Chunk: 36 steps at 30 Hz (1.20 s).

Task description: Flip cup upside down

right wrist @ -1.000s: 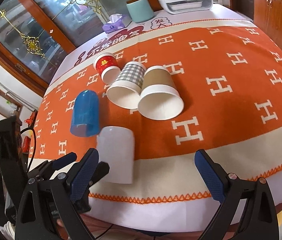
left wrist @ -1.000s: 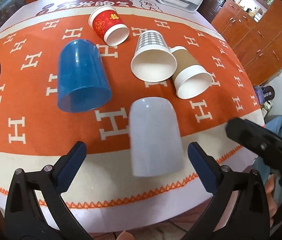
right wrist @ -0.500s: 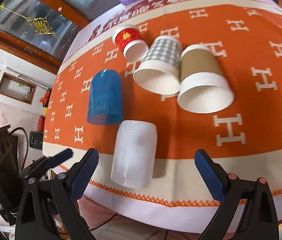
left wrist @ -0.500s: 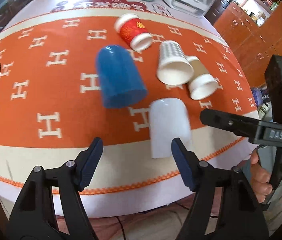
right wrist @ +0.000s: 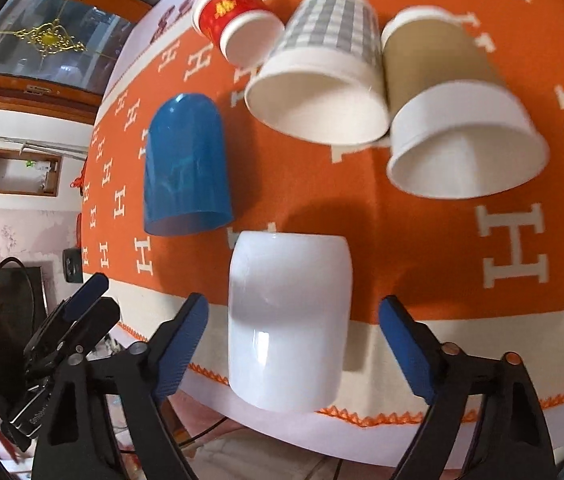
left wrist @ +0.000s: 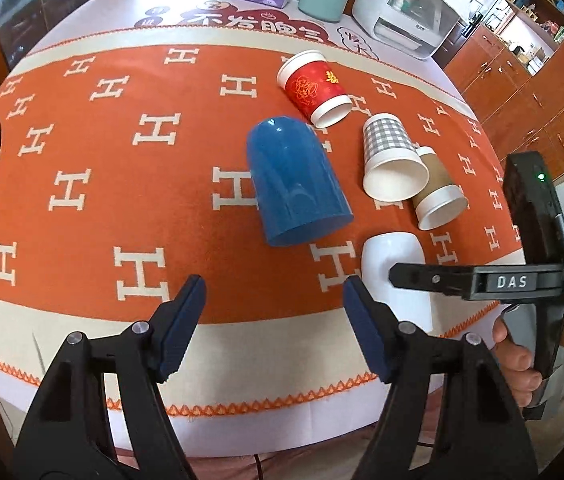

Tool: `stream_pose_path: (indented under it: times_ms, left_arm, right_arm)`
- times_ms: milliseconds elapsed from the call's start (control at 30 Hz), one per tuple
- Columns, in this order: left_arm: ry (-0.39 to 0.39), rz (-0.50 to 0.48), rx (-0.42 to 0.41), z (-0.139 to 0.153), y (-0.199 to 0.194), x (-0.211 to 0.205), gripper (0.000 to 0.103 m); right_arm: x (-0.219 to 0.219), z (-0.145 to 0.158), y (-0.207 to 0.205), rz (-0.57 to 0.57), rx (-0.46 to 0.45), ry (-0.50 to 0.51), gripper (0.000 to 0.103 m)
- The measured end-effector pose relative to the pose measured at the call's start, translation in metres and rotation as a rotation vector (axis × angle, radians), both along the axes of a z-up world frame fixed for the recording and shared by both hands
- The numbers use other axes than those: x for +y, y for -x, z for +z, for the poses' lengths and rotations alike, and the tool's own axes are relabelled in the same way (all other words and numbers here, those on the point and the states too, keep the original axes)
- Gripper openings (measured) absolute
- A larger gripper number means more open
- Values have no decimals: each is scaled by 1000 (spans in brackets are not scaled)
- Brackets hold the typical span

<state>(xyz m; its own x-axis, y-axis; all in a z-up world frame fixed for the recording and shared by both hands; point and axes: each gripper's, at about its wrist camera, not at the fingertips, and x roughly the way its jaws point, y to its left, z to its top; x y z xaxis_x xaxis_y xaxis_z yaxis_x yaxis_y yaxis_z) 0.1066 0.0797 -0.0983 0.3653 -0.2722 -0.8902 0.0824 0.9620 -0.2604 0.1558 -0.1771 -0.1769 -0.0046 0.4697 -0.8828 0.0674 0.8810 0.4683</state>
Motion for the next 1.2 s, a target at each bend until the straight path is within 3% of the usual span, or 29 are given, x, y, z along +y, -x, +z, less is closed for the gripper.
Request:
stream_pose_path:
  times_ms: [300,567,933,1200]
  left_arm:
    - [0,-14,18,-13,-12,3,68]
    - [-18,0,10,-15,-15,7,68]
    - [-45,15,-75,5,-6,-4,69]
    - [-47,45,-127,9,-2,-12,70]
  right_arm:
    - [24,-25,-14,48,47,-13,66]
    - [38,-17,-10,92,10,-11,64]
    - [57,41,7,126,-270,21,64]
    - [35,83,33,110,-521,91,64]
